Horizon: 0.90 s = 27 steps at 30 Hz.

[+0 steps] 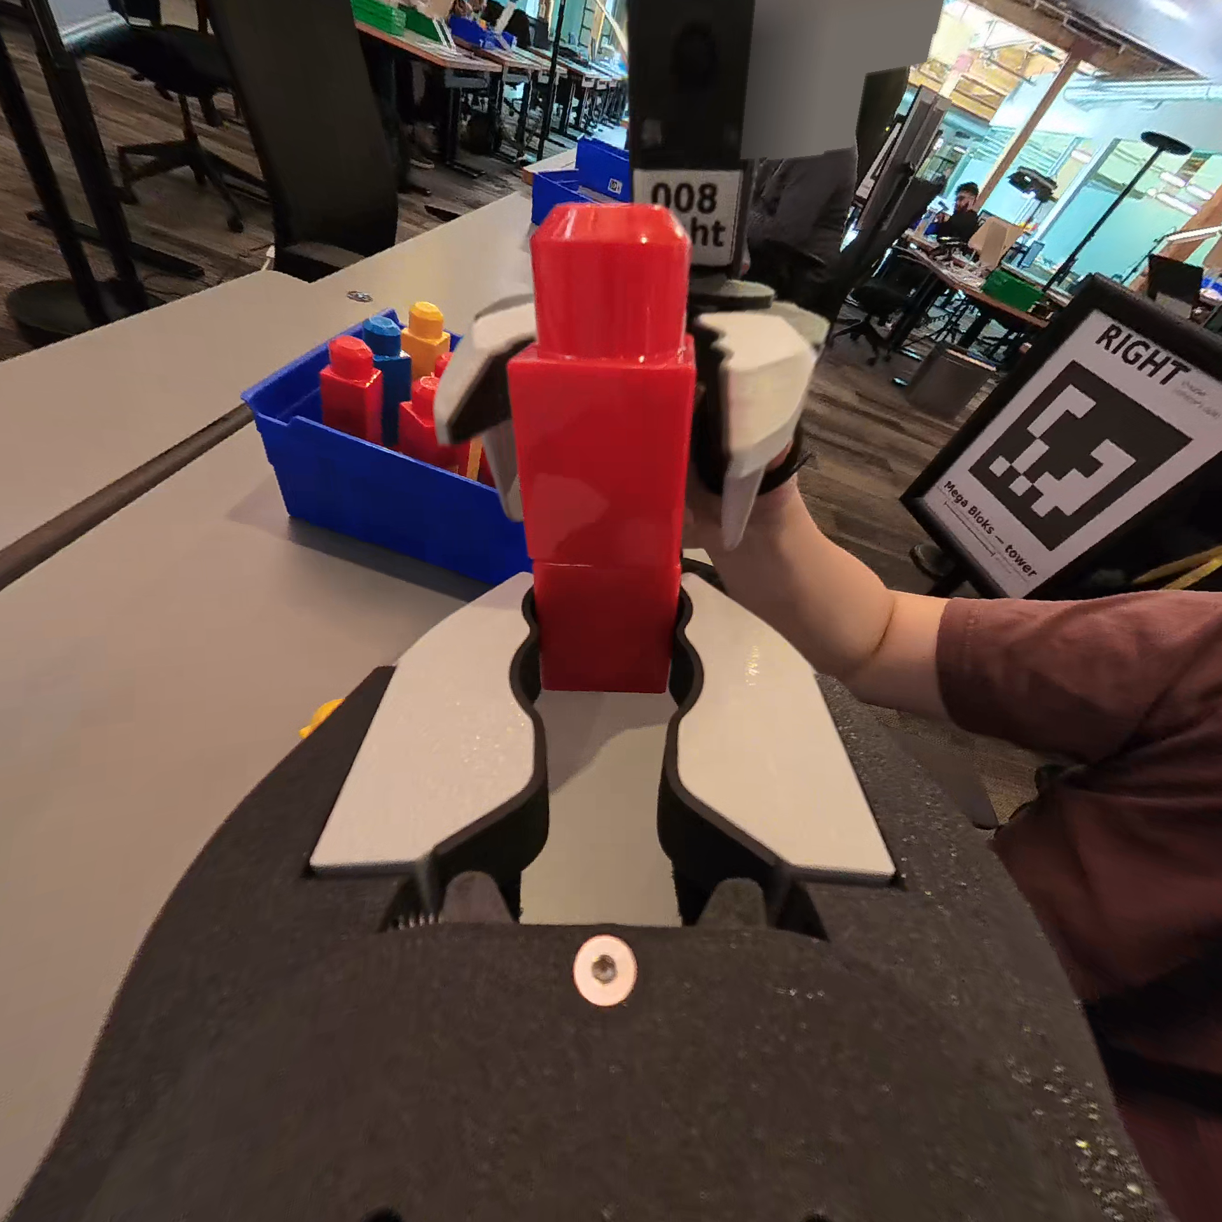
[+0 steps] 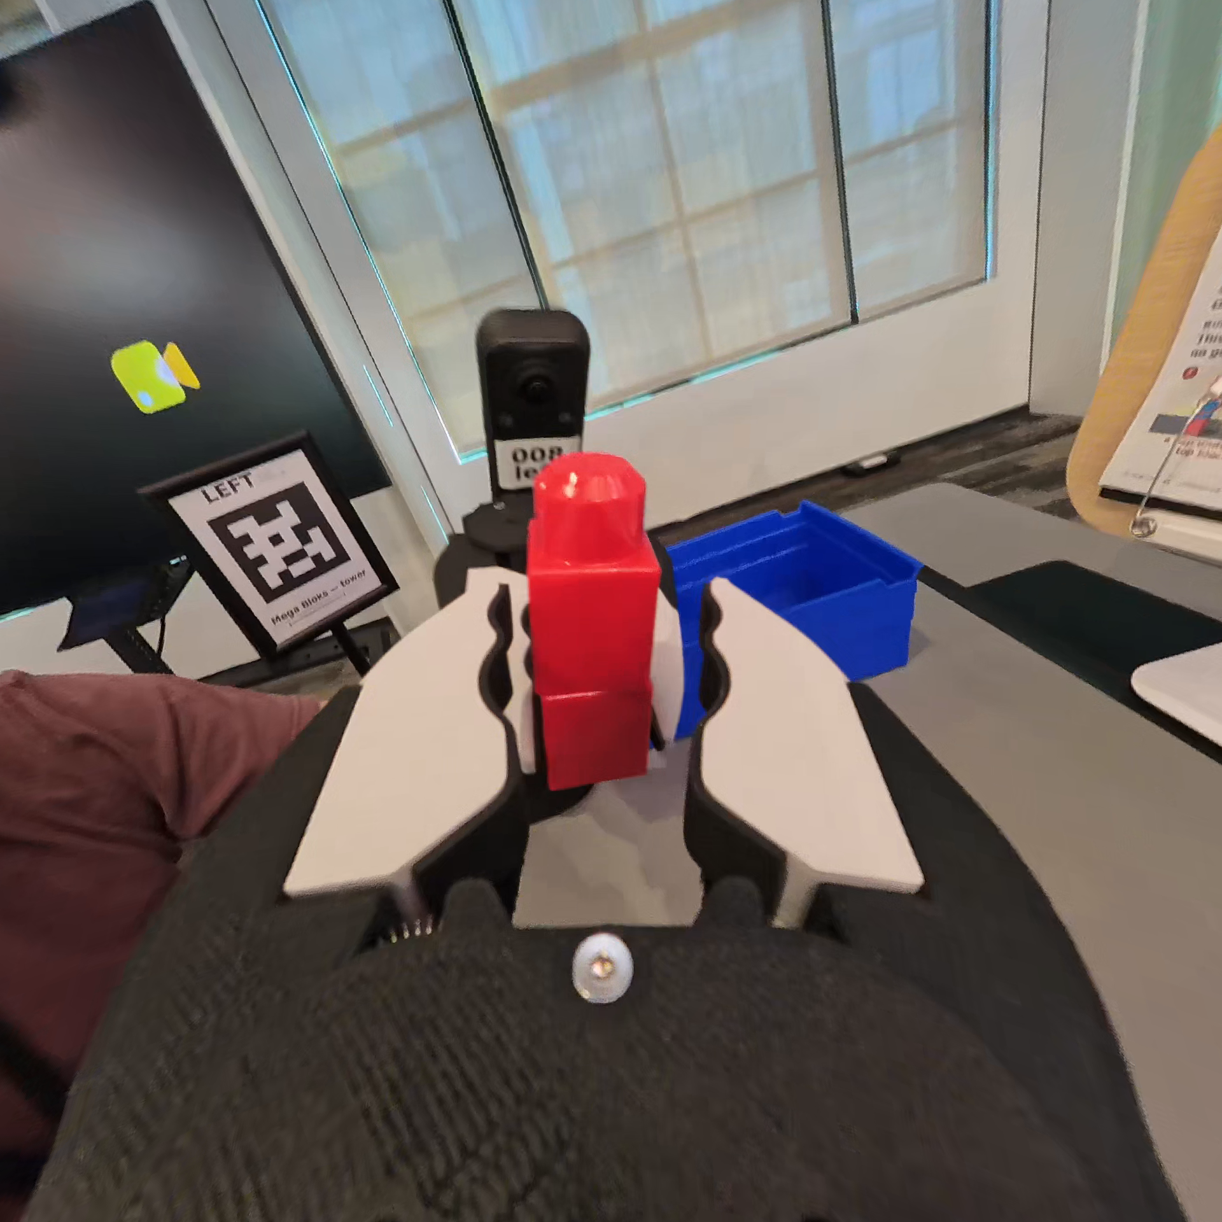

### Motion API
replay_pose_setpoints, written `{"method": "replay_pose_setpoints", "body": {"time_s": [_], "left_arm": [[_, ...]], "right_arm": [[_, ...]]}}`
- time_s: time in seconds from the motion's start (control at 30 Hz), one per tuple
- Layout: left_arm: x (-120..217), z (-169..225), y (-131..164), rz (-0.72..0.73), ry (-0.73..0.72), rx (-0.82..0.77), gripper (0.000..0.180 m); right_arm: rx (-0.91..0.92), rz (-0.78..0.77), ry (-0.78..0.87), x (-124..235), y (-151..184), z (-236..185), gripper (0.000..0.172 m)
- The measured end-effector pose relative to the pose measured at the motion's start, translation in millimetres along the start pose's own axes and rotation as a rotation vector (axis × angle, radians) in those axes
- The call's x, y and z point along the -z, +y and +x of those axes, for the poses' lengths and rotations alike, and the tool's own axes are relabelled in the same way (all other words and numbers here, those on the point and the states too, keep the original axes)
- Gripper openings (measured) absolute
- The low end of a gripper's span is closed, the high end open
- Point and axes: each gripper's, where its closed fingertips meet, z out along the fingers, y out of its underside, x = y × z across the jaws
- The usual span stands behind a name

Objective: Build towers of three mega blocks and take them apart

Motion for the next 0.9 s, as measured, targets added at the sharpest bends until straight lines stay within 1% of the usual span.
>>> {"method": "replay_pose_setpoints", "body": {"time_s": [0.07,0.1,0.13,0.2,0.3,0.4,0.5,0.73,0.9], "left_arm": [[-0.9,0.4,1.4,-0.011,-0.012,0.004,0.036],[-1.2,-1.2,2.9,-0.023,-0.03,-0.006,0.036],[-1.3,-3.0,3.4,-0.028,-0.047,-0.017,0.036],[-1.5,2.5,3.7,-0.034,-0.016,-0.023,0.036],[-2.1,7.5,6.9,-0.07,-0.004,-0.062,0.036],[-1.3,15.2,5.7,-0.066,0.06,-0.035,0.035],[-3.4,12.3,11.1,-0.091,0.057,-0.037,0.035],[-5.5,7.8,15.2,-0.117,0.026,-0.041,0.035],[-5.1,6.4,13.5,-0.104,0.028,-0.031,0.035]], "right_arm": [[0.007,-0.035,0.017,-2.8,6.9,3.0,0.054],[0.021,-0.03,0.009,-3.6,6.8,1.2,0.048],[0.041,-0.017,-0.012,-4.1,5.3,-3.1,0.038],[0.04,-0.02,-0.038,-5.8,5.8,-9.1,0.038],[0.046,-0.067,-0.092,-3.0,10.3,-15.8,0.037],[0.016,-0.073,-0.142,-0.9,10.2,-21.5,0.037],[0.012,-0.101,-0.144,-0.5,16.0,-19.0,0.037],[0.015,-0.103,-0.121,-4.1,18.5,-16.0,0.038],[0.025,-0.098,-0.095,-4.0,17.0,-13.8,0.038]]}}
